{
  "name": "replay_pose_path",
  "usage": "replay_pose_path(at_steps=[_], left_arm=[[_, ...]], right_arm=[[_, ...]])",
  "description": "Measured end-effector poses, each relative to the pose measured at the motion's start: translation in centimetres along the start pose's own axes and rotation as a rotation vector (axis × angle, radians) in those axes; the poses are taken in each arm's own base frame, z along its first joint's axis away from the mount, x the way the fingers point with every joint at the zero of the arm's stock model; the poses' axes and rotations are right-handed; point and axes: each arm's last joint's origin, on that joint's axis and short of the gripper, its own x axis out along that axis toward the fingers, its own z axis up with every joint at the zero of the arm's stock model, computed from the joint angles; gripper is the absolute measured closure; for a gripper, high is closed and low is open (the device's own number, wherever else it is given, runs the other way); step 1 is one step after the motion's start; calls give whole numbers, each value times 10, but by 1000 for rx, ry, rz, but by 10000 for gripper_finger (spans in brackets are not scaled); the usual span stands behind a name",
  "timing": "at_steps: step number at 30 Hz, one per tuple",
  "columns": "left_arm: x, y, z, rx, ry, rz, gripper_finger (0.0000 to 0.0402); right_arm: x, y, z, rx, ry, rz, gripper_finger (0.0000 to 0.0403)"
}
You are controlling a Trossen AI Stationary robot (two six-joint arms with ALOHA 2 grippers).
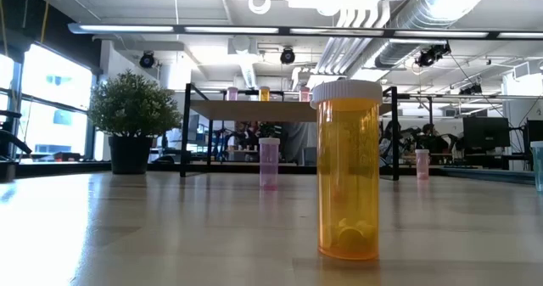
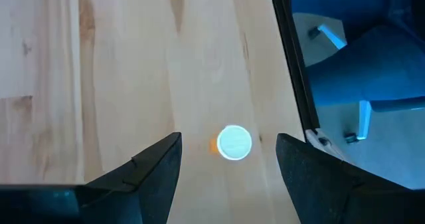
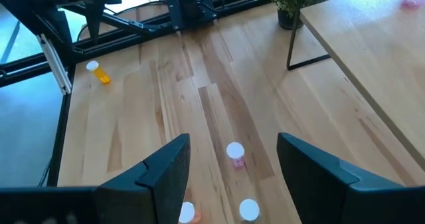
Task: Pick and place medicine bottles onto shelf by color
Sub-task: Put the left orange pill bottle aligned with the other orange pill bottle on the shelf
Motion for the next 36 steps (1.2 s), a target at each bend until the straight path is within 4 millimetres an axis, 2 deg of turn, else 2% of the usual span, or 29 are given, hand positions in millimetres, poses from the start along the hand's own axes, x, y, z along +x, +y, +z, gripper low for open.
replay_pose_path(at_steps=[7,17,30,36], left_arm=[[15,-6,3,-29,27,0,165],[48,-5,7,-63,236,8,165],[53,-4,16,-101,211,-12,165],[66,-4,14,-110,276,8,165]], right_arm=[[0,0,0,0,0,0,185],[0,0,0,-1,0,0,185],[0,0,0,-1,0,1,185],[0,0,0,-1,0,1,185]])
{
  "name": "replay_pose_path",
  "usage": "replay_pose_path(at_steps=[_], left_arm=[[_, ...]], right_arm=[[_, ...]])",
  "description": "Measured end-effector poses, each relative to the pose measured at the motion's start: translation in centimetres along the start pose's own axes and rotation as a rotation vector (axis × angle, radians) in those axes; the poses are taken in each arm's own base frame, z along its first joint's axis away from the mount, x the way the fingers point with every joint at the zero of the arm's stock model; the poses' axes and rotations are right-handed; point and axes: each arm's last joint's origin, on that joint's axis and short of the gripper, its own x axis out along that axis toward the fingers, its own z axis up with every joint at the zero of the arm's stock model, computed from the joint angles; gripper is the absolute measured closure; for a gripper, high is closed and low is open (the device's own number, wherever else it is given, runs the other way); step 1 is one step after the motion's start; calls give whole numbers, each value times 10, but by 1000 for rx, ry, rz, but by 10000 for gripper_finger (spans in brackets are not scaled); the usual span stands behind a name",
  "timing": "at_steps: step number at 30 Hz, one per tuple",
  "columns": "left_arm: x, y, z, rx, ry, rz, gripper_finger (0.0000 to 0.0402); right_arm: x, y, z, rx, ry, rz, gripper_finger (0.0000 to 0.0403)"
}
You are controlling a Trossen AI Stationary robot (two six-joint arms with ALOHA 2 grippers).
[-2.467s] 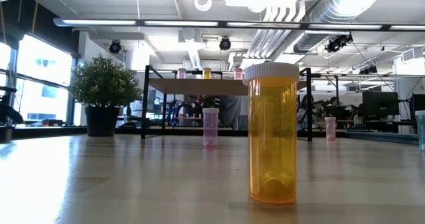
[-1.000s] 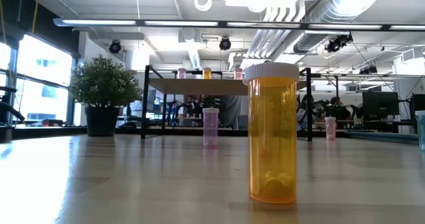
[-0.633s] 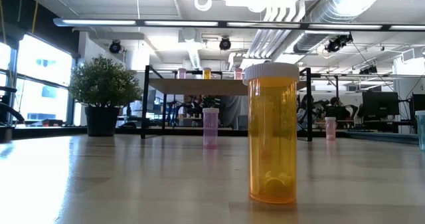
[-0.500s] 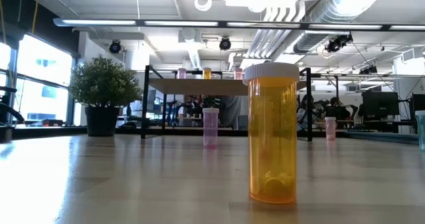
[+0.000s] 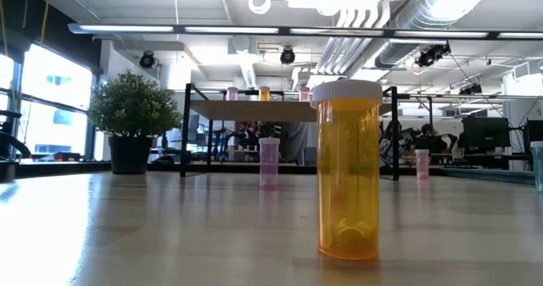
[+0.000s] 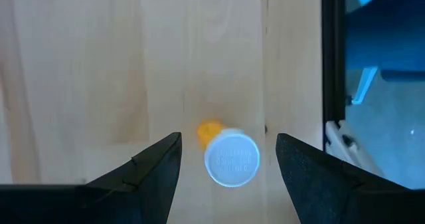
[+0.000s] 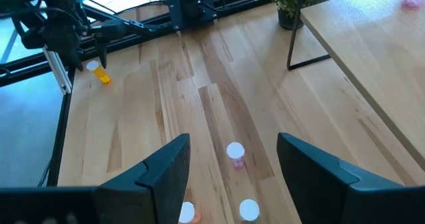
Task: Pick and place medicine bottles onto shelf by color
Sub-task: Put the left orange pill bottle aligned with the other orange pill bottle on the shelf
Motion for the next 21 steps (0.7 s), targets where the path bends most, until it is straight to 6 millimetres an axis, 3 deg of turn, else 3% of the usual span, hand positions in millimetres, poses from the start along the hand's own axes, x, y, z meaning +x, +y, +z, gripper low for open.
replay_pose_path(at_steps=[11,21], left_arm=[[9,-1,-1,-31,23,20,170],[9,-1,-1,-35,19,22,235]], right_arm=[[0,0,0,0,0,0,185],[0,0,0,0,0,0,185]])
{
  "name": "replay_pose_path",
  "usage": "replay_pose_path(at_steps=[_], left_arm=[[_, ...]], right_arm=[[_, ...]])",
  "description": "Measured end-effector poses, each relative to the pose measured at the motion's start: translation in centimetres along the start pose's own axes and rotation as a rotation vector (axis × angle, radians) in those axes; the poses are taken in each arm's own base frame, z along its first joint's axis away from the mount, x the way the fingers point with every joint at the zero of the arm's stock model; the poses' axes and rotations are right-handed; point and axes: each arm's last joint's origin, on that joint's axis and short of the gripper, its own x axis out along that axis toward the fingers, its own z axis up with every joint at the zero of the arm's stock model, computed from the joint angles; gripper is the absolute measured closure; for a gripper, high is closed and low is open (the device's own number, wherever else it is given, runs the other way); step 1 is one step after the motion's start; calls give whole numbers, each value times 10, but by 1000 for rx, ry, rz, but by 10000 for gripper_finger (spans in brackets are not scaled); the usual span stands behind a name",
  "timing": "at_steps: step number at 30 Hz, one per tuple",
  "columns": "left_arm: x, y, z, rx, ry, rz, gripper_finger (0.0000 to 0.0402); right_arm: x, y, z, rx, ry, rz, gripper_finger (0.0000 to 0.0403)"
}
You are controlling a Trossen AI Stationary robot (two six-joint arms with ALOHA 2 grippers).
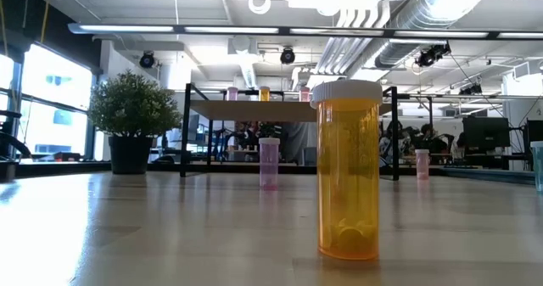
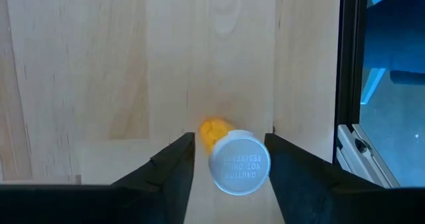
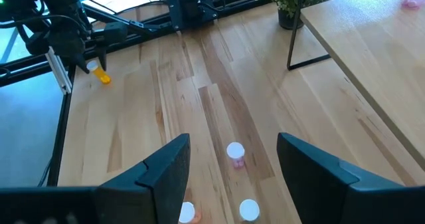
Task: Pick and place medicine bottles onto shelf by color
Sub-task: Put the left orange pill bottle aligned with the other orange pill bottle on the shelf
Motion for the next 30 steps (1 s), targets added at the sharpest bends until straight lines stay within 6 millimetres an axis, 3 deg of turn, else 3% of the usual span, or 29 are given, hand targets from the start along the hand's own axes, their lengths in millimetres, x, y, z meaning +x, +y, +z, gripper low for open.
replay_pose_path(at_steps=[10,20,30], left_arm=[[0,0,0,3,-3,1,275],[0,0,4,-11,-13,-13,281],[-4,21,38,38,-74,6,282]], right_arm=[[0,0,0,0,0,0,185],[0,0,0,0,0,0,185],[0,0,0,0,0,0,185]])
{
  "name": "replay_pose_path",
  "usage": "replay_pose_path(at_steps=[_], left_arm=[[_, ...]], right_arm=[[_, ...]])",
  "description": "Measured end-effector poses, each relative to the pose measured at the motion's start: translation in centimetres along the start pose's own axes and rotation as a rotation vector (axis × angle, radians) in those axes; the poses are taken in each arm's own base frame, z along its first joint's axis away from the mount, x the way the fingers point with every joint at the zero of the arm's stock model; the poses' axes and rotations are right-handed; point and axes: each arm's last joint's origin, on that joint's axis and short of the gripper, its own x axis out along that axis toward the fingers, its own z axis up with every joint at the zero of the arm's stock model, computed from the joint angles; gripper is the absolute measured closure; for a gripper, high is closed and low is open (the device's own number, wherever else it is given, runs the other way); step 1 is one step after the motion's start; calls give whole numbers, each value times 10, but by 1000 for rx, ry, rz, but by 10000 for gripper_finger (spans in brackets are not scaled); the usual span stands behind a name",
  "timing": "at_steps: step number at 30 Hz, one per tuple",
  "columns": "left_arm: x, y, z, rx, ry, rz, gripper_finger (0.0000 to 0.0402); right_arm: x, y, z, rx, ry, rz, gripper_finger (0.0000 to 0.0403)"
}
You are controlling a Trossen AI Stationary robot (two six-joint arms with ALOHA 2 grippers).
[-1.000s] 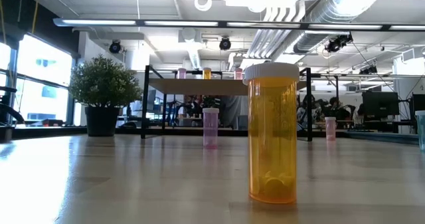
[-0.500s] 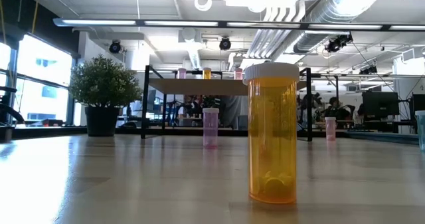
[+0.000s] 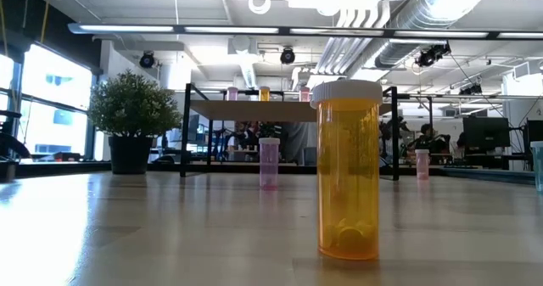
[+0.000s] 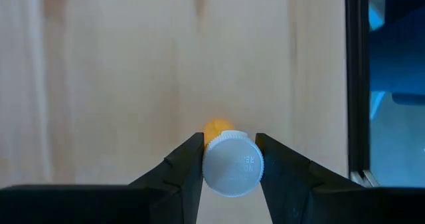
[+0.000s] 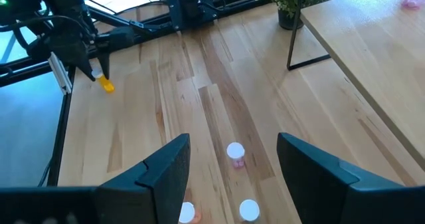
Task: Pick and place medicine bottles onto shelf by color
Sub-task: Put the left orange pill bottle aligned with the other orange pill bottle on the shelf
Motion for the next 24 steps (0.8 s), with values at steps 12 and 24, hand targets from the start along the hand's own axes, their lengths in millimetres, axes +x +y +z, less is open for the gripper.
replay_pose_path(at_steps=[12,24], left_arm=[[-11,63,62,52,-132,82,282],[-30,128,112,157,-264,205,282]], right_arm=[[0,0,0,-1,-2,1,185],[0,0,1,-28,-6,2,185]])
